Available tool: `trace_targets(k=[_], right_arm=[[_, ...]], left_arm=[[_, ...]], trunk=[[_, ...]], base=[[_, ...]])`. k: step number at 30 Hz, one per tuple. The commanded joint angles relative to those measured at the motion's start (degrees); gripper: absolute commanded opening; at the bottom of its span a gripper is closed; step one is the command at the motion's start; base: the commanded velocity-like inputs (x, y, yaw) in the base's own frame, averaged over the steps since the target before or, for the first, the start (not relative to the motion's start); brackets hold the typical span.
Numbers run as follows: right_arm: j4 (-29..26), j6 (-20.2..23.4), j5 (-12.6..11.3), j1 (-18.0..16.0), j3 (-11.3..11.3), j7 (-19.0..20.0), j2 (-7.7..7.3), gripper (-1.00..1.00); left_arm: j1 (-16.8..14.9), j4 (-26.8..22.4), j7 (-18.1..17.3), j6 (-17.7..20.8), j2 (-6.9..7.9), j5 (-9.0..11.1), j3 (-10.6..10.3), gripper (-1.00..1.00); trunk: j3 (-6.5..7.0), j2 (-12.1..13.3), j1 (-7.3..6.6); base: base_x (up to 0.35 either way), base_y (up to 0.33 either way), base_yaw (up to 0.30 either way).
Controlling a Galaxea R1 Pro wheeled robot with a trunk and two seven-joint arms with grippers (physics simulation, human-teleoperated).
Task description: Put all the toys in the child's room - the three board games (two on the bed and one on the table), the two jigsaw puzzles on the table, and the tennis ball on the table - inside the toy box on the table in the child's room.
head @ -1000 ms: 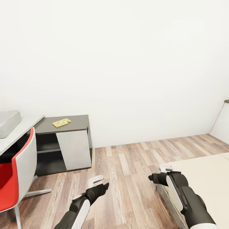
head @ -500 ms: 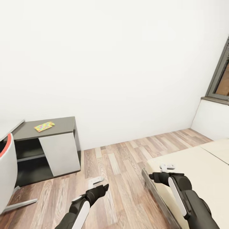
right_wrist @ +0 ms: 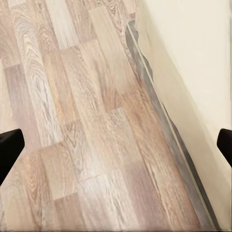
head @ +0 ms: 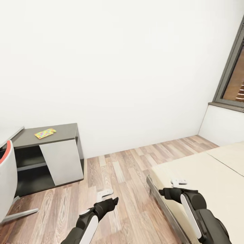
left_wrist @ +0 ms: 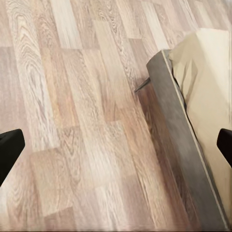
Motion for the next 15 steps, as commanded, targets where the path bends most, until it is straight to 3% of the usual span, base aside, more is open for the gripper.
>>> trace_targets(k=[1,8,15], right_arm=[[-0.12,0.25,-0.17,-0.02,0.09,0.03,0.01,1.00],[-2.72,0.42,-0.27,0.17,0.59,-0.01,0.13,1.00],[-3.63,0.46,-0.26,0.18,0.58,-0.02,0.14,1.00]], left_arm=[[-0.03,-0.10,0.53,0.19,0.02,0.61,-0.21,1.00],[-0.03,-0.12,0.36,0.13,0.05,0.67,-0.52,1.00],[-0.03,-0.10,0.39,0.07,0.06,0.66,-0.49,1.00]], trunk=[[-0.06,-0.04,-0.03],[-0.06,-0.04,-0.03],[-0.06,-0.04,-0.03]], base=[[-0.261,-0.125,-0.004],[-0.248,-0.120,0.000],[-0.081,-0.038,0.112]])
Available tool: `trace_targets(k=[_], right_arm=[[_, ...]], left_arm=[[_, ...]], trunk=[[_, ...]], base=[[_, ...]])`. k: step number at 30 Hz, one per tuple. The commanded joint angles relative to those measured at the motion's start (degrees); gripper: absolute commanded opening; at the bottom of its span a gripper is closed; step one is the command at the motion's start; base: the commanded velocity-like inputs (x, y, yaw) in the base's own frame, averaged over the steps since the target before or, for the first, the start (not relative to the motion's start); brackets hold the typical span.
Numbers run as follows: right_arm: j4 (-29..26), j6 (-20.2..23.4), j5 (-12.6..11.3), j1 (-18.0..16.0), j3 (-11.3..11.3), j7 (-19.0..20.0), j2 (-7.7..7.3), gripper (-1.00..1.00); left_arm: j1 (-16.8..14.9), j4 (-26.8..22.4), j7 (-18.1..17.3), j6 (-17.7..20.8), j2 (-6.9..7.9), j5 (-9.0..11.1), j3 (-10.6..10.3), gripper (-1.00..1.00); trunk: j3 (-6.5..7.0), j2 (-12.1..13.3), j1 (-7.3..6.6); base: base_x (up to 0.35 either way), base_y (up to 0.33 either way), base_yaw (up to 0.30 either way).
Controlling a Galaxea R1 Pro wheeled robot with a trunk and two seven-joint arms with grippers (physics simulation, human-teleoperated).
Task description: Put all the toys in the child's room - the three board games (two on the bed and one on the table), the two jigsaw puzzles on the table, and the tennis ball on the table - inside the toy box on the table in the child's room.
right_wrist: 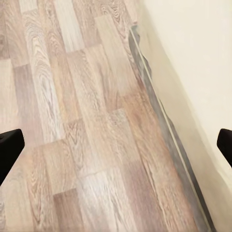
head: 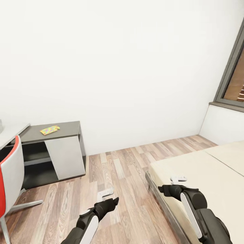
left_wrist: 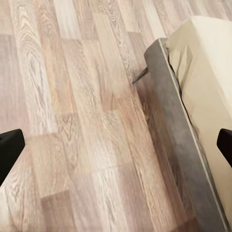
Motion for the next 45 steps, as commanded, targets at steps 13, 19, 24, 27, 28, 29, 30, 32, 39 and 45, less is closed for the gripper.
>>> trace_targets(k=[13,19,24,27,28,29,30,32,39,45], right_arm=[[-0.33,0.32,-0.26,-0.06,-0.01,-0.07,-0.07,1.00],[-0.26,0.25,-0.21,-0.06,-0.04,-0.10,-0.07,1.00],[-0.25,0.22,-0.26,-0.06,-0.09,-0.08,-0.07,1.00],[-0.25,0.19,-0.26,-0.06,-0.09,-0.08,-0.07,1.00],[-0.25,0.18,-0.26,-0.06,-0.10,-0.08,-0.07,1.00],[-0.25,0.18,-0.26,-0.06,-0.10,-0.08,-0.07,1.00],[-0.25,0.17,-0.26,-0.06,-0.10,-0.08,-0.07,1.00],[-0.25,0.15,-0.23,-0.06,-0.10,-0.08,-0.07,1.00],[-0.25,0.08,-0.18,-0.06,-0.10,-0.08,-0.07,1.00],[-0.25,0.03,-0.16,-0.06,-0.10,-0.12,-0.03,1.00]], left_arm=[[-0.04,-0.07,0.81,0.13,-0.03,0.56,-0.18,1.00],[-0.04,-0.08,0.76,0.12,-0.03,0.56,-0.21,1.00],[-0.04,-0.09,0.75,0.12,-0.03,0.56,-0.21,1.00],[-0.04,-0.10,0.75,0.12,-0.03,0.56,-0.21,1.00],[-0.04,-0.09,0.75,0.12,-0.03,0.56,-0.21,1.00],[-0.04,-0.09,0.75,0.12,-0.03,0.56,-0.21,1.00],[-0.04,-0.09,0.75,0.12,-0.03,0.56,-0.21,1.00],[-0.04,-0.08,0.75,0.12,-0.03,0.56,-0.21,1.00],[-0.04,-0.08,0.71,0.12,-0.03,0.56,-0.21,1.00],[-0.04,-0.08,0.61,0.17,-0.03,0.56,-0.21,1.00]], trunk=[[-0.06,-0.04,-0.01],[-0.01,-0.04,-0.01],[0.02,-0.04,-0.01],[0.03,-0.04,-0.01],[0.03,-0.04,-0.01],[0.03,-0.04,-0.01],[0.04,-0.04,-0.01],[0.04,-0.04,-0.01],[0.04,-0.04,-0.01],[0.04,-0.04,-0.01]], base=[[-0.107,-0.089,0.271],[-0.247,-0.166,0.269],[-0.283,-0.152,0.145],[-0.287,-0.150,0.058],[-0.288,-0.150,0.037],[-0.288,-0.150,0.037],[-0.288,-0.150,0.029],[-0.289,-0.150,0.021],[-0.289,-0.149,0.009],[-0.292,-0.142,0.002]])
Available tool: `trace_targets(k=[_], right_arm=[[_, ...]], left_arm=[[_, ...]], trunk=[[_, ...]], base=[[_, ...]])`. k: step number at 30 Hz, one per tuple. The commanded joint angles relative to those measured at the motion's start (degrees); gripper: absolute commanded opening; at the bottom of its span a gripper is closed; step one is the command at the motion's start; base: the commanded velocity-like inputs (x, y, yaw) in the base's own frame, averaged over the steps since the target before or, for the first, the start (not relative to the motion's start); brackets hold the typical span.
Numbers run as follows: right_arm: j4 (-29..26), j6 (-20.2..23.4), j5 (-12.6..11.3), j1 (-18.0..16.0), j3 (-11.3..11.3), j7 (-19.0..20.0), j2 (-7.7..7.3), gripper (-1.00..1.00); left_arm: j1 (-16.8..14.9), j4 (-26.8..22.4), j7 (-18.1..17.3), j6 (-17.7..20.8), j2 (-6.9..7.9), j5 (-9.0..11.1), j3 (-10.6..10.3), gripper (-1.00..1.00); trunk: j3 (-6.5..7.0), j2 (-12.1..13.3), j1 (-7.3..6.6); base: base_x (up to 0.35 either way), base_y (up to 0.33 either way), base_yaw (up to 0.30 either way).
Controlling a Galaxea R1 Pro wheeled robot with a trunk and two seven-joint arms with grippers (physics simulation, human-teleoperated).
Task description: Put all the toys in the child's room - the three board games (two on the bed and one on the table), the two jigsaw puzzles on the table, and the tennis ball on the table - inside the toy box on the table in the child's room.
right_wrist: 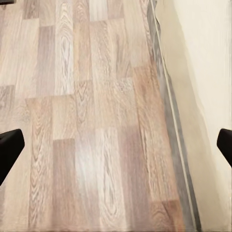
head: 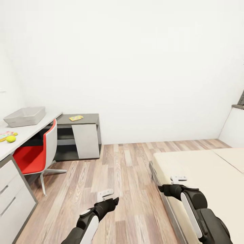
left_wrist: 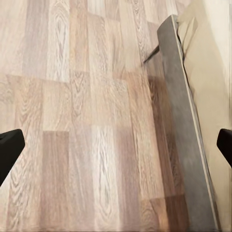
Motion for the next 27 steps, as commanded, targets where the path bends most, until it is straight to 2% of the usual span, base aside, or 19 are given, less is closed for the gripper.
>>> trace_targets(k=[1,10,18,27], right_arm=[[-0.04,0.23,-0.24,-0.04,0.02,-0.04,-0.03,1.00],[-0.04,0.24,-0.21,-0.04,0.03,-0.07,0.00,1.00],[-0.04,0.24,-0.17,-0.04,0.07,-0.07,0.01,1.00],[-0.04,0.30,-0.18,-0.04,0.09,-0.07,0.04,1.00]], left_arm=[[-0.03,-0.11,0.52,0.21,0.01,0.61,-0.09,1.00],[-0.03,-0.15,0.49,0.20,0.01,0.61,-0.09,1.00],[-0.03,-0.12,0.49,0.15,0.01,0.62,-0.09,1.00],[-0.03,-0.10,0.55,0.15,0.01,0.64,-0.09,1.00]], trunk=[[-0.06,-0.04,-0.03],[-0.06,-0.04,-0.03],[-0.06,-0.04,-0.03],[-0.06,-0.04,-0.03]], base=[[-0.297,-0.127,0.001],[-0.276,-0.098,0.000],[-0.049,-0.018,0.015],[-0.009,-0.003,0.183]])
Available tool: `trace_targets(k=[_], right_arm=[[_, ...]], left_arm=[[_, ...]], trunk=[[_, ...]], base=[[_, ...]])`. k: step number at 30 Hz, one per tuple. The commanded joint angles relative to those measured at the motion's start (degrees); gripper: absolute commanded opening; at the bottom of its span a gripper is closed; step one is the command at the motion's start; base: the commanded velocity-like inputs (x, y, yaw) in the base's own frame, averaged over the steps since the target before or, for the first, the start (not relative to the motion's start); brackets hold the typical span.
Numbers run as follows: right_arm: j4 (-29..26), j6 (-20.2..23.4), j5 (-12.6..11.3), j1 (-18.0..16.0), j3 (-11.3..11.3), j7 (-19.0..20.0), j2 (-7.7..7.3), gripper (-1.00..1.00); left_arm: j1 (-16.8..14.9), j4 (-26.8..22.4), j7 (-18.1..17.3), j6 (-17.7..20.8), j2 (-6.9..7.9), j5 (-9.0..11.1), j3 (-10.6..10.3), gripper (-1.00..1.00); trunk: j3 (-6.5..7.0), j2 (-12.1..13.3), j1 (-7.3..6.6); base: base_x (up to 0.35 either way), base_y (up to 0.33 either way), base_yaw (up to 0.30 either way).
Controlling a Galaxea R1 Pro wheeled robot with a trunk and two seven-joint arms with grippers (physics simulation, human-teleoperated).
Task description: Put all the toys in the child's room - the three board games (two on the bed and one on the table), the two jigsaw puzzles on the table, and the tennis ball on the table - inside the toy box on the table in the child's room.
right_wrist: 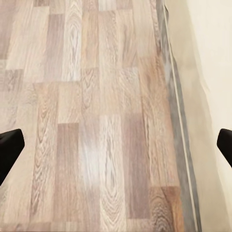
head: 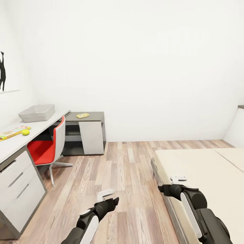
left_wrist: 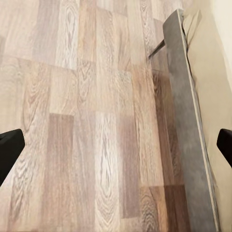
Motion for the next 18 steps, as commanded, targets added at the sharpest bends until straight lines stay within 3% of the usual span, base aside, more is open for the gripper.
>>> trace_targets(k=[1,11,18], right_arm=[[-0.07,0.24,-0.29,-0.03,0.03,-0.08,-0.05,1.00],[0.10,0.22,-0.29,-0.03,-0.03,-0.08,-0.08,1.00],[0.18,0.22,-0.28,-0.03,-0.03,-0.08,-0.08,1.00]], left_arm=[[-0.04,-0.07,0.53,0.18,0.01,0.60,-0.11,1.00],[-0.04,-0.11,0.90,0.22,0.01,0.59,-0.11,1.00],[-0.04,-0.08,1.02,0.20,0.01,0.61,-0.11,1.00]], trunk=[[-0.06,-0.04,0.00],[-0.06,-0.04,0.00],[-0.06,-0.04,0.00]], base=[[-0.003,-0.001,0.203],[-0.006,-0.001,0.073],[-0.156,-0.073,0.010]])
